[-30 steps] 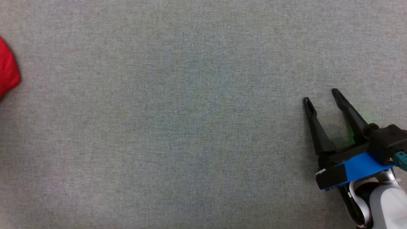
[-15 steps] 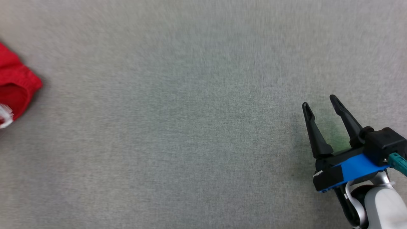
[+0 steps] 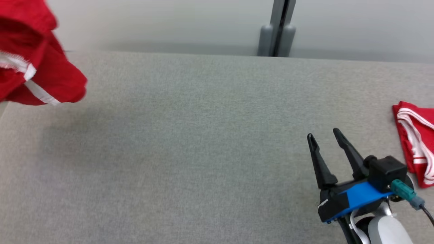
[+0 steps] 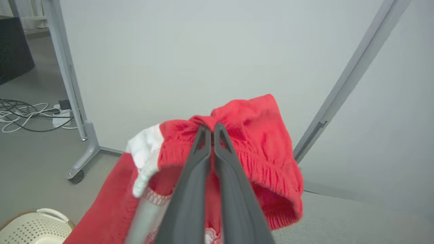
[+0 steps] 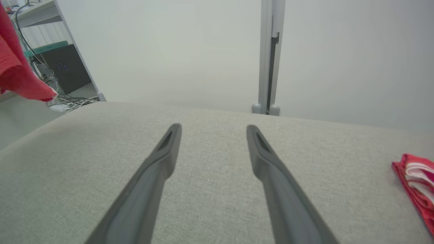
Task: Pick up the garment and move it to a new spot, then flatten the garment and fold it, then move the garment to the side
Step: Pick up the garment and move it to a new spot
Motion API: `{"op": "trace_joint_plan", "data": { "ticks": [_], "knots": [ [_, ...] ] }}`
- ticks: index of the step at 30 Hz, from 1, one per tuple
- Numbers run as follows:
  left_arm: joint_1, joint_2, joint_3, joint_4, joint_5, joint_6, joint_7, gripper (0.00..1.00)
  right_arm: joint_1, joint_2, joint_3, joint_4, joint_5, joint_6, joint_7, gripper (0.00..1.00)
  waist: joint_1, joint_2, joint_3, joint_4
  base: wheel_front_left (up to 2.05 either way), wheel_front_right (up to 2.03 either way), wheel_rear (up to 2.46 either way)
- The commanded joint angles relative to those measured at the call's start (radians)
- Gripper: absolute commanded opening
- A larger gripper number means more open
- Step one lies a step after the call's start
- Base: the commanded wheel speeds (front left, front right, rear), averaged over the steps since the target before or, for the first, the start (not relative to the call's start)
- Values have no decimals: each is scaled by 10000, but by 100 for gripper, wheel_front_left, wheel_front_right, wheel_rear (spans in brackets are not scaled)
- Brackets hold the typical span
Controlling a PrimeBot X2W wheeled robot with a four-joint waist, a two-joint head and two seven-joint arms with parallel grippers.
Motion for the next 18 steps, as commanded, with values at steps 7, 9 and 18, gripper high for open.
{"op": "trace_joint_plan", "data": {
  "ticks": [7, 9, 18],
  "knots": [
    [-514, -1269, -1132, -1456, -273, -24, 443, 0, 183, 133, 8, 79, 68, 1, -12, 100, 4, 3, -932, -923, 0, 0, 0],
    [-422, -1534, -1430, -1777, -368, -71, 562, 0, 111, 152, 71, 30, 93, 1, -14, 100, 4, 3, -960, -1239, 0, 0, 0],
    [211, -3260, -2495, -2632, -1286, -178, 507, 0, 133, 175, -28, -38, 43, 1, 71, 100, 4, 3, -855, -2695, 0, 0, 0]
  ]
}}
